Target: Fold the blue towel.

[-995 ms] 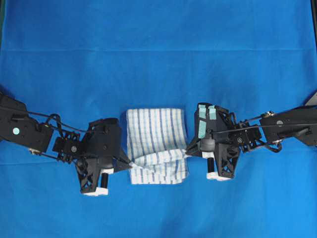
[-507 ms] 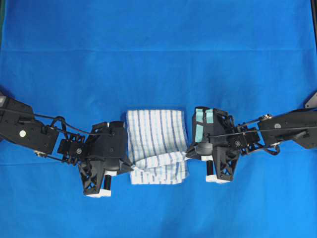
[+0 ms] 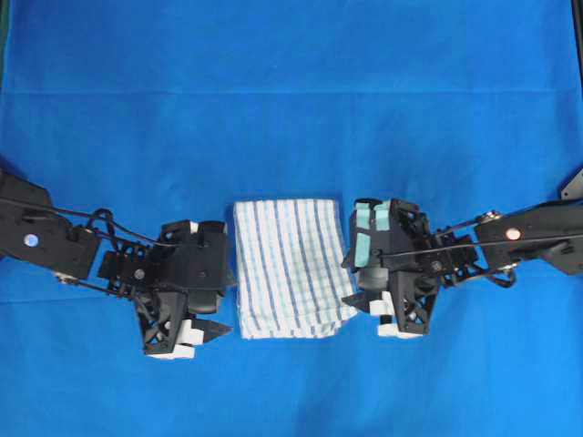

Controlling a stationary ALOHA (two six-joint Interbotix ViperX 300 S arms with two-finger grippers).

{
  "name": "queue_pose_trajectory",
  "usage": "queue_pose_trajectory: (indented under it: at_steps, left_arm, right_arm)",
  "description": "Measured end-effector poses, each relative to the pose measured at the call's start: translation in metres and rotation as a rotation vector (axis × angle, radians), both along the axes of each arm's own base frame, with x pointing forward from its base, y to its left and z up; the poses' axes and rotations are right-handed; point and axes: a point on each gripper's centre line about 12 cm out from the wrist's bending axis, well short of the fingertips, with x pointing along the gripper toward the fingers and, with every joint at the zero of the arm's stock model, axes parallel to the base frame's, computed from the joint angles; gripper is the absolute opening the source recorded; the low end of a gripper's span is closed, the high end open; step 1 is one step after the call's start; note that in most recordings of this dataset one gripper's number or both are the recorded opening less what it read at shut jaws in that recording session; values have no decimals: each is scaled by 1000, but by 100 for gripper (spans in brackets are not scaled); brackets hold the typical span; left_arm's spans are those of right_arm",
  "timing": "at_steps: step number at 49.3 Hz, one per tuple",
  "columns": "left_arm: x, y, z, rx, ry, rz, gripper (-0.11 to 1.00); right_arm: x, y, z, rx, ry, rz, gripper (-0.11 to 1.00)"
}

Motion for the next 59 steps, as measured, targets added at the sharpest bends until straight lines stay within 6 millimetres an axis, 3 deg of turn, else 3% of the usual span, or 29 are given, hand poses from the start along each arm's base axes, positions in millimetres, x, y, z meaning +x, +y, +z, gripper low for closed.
queue_pose_trajectory:
  at_steps: [16, 29, 43, 59]
  left_arm:
    - [-21, 12, 56, 26, -58, -22, 74]
    - [-61, 30, 112, 30, -241, -29, 74]
    - [-106, 62, 137, 37, -405, 46, 74]
    - [-148, 90, 140, 83, -520, 136, 74]
  right_arm:
    - [-12, -6, 62, -17, -143, 18, 64]
    - [-35, -21, 109, -54, -278, 18, 64]
    - [-79, -42, 132, -58, -417, -14, 64]
    - [-140, -70, 137, -71, -607, -92, 63]
